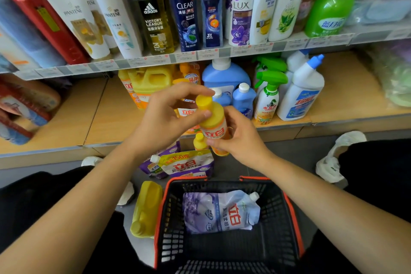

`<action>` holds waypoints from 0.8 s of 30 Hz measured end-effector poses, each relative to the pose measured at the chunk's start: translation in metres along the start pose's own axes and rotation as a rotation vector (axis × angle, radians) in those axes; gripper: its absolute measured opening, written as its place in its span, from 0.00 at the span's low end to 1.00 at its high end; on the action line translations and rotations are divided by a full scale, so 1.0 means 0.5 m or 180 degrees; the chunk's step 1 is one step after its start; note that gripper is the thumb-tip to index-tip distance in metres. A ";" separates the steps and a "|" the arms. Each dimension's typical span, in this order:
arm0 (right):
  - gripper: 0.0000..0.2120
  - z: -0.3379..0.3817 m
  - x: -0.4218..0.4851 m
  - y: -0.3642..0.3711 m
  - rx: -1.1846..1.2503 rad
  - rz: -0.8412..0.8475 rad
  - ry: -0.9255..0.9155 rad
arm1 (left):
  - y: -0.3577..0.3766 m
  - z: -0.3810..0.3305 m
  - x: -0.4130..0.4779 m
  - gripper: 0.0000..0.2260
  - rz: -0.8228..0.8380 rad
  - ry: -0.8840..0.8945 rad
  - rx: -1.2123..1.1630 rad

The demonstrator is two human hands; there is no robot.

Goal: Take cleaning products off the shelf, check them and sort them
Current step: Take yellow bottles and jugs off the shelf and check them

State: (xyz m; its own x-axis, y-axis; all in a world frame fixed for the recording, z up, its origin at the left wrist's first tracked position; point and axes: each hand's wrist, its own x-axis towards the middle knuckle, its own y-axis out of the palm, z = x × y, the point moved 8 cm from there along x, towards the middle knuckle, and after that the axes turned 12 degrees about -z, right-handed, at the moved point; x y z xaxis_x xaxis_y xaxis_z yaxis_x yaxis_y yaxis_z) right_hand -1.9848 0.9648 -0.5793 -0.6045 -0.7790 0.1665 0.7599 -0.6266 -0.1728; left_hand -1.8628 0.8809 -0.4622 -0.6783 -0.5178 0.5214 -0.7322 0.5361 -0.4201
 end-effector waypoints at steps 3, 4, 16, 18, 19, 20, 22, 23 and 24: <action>0.28 0.004 -0.003 -0.003 0.0028 -0.0087 -0.0054 | 0.001 -0.001 -0.004 0.14 -0.0026 0.0055 0.0048; 0.27 0.006 -0.004 -0.004 0.0010 -0.0135 -0.0087 | -0.003 -0.002 -0.006 0.14 -0.0119 0.0106 0.0095; 0.28 0.048 -0.018 -0.011 -0.0408 -0.0607 -0.0457 | -0.033 0.000 -0.020 0.09 -0.1521 -0.0222 -0.0096; 0.26 0.044 -0.017 -0.003 -0.0071 -0.0295 -0.0263 | -0.029 0.009 -0.009 0.11 -0.1315 -0.0401 -0.0381; 0.24 0.042 -0.015 0.002 0.0078 -0.0126 -0.0161 | -0.025 0.014 -0.003 0.12 -0.1171 -0.0484 -0.0536; 0.22 0.037 -0.013 0.006 0.0192 0.0023 -0.0052 | -0.019 0.017 0.002 0.12 -0.1012 -0.0548 -0.0676; 0.20 0.026 -0.015 0.017 0.0476 0.0306 0.0263 | -0.011 0.022 0.010 0.13 -0.0730 -0.0642 -0.0872; 0.20 0.020 -0.019 0.024 0.0678 0.0461 0.0464 | -0.008 0.024 0.012 0.13 -0.0628 -0.0693 -0.0944; 0.20 0.015 -0.024 0.031 0.0859 0.0618 0.0650 | -0.006 0.028 0.012 0.13 -0.0545 -0.0751 -0.1010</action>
State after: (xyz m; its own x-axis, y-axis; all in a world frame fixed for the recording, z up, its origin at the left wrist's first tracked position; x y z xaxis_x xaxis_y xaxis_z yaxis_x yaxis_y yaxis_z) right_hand -1.9639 0.9648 -0.5766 -0.4577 -0.8880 -0.0457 0.8840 -0.4599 0.0842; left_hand -1.8656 0.8670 -0.4681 -0.5711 -0.7356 0.3643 -0.8051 0.5885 -0.0738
